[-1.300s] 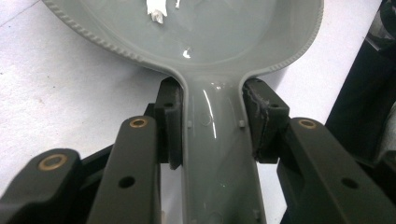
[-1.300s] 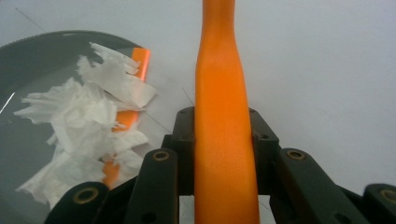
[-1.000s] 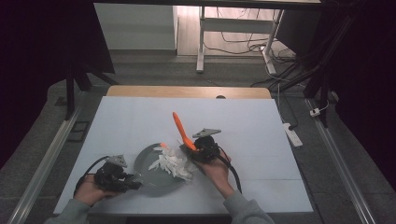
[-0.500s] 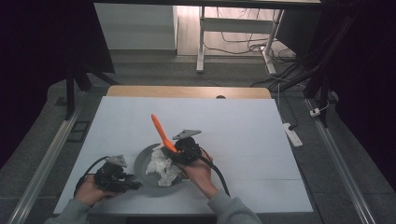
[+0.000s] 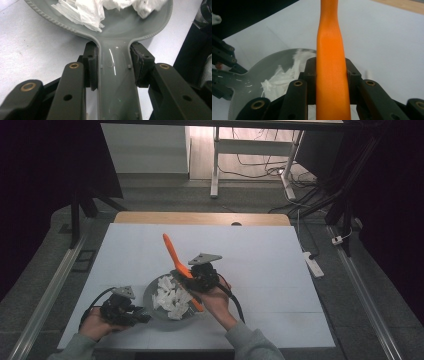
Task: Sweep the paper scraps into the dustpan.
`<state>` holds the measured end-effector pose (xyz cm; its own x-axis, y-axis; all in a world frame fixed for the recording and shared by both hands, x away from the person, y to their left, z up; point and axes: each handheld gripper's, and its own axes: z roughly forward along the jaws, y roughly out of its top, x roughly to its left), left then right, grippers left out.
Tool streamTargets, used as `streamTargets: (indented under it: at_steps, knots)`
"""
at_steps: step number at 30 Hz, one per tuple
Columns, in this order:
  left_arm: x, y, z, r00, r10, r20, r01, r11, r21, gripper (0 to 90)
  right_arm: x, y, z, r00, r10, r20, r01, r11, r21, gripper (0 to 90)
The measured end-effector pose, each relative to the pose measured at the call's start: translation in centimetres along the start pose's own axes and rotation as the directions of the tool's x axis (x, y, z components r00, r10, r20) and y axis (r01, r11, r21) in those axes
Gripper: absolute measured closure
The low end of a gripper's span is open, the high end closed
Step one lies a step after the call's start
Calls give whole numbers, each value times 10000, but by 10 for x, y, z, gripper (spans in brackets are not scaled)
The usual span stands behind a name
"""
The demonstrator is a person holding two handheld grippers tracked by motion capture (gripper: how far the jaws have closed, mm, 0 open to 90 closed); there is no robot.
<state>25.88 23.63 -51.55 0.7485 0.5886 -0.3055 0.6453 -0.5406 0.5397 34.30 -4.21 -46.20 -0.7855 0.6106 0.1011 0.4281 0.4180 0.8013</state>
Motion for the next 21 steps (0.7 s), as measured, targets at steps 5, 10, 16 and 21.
streamTargets:
  at_steps: [5, 10, 16, 21]
  knots:
    - [2, -2, 0, 10000, -43, 66, 44, 9999, -147, 611, -15, -2, -15, 9992, 261, 299, -254, 9994, -233, 703]
    - [3, -5, -3, 10000, -21, 77, 23, 9996, -285, 611, -27, -8, -26, 9971, 508, 562, -491, 9983, -305, 702]
    - [5, -11, -10, 10000, -70, 18, 71, 9990, -430, 611, -38, -21, -37, 9939, 777, 783, -758, 9968, -272, 703]
    - [6, -20, -17, 10000, -21, -48, 19, 9991, -414, 611, -46, -29, -46, 9909, 946, 958, -926, 9954, -250, 703]
